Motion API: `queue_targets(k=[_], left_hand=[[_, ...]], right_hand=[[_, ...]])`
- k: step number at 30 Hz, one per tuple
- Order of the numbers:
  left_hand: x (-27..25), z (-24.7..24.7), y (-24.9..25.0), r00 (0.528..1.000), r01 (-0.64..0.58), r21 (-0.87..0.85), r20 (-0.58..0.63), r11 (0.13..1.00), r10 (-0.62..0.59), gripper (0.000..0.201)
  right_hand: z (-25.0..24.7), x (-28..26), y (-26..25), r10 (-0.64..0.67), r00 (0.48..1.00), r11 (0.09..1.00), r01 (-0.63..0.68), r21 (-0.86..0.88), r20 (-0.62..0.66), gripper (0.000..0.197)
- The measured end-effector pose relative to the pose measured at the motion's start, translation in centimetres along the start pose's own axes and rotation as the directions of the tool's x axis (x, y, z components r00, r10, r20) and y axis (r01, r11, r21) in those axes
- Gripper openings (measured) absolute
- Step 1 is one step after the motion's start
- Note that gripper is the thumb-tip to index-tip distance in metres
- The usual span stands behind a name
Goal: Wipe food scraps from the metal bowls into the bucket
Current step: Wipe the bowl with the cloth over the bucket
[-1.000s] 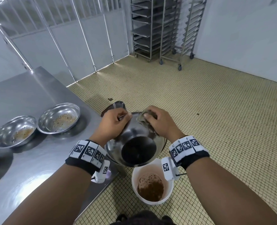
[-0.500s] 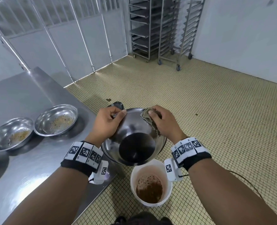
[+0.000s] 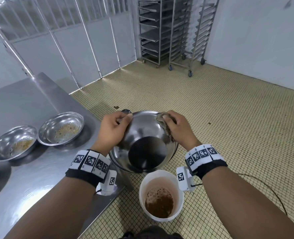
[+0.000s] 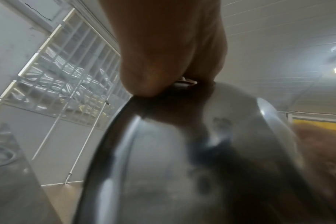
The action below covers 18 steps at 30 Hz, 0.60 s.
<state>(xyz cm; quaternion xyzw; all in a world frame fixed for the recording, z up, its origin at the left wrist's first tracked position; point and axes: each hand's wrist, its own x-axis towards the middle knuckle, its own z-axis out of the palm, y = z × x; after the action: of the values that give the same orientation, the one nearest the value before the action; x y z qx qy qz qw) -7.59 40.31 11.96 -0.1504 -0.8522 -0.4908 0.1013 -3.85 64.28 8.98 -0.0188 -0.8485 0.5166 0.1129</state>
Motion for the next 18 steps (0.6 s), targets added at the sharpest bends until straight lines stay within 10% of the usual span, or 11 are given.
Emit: queue_targets(k=[5, 11, 18], left_hand=[[-0.3, -0.3, -0.5, 0.999, -0.047, 0.028, 0.009, 0.999, 0.046, 0.021], [-0.1, 0.6, 0.2, 0.981, -0.143, 0.174, 0.158, 0.974, 0.116, 0.025], [-0.1, -0.7, -0.5, 0.997, -0.069, 0.101, 0.036, 0.993, 0.065, 0.017]], right_hand=[[0.7, -0.8, 1.4, 0.075, 0.997, 0.997, -0.074, 0.035, -0.032, 0.022], [1.4, 0.4, -2.9, -0.226, 0.963, 0.938, 0.257, -0.233, 0.148, 0.010], [0.6, -0.5, 0.9, 0.051, 0.999, 0.997, -0.051, -0.066, 0.003, 0.025]])
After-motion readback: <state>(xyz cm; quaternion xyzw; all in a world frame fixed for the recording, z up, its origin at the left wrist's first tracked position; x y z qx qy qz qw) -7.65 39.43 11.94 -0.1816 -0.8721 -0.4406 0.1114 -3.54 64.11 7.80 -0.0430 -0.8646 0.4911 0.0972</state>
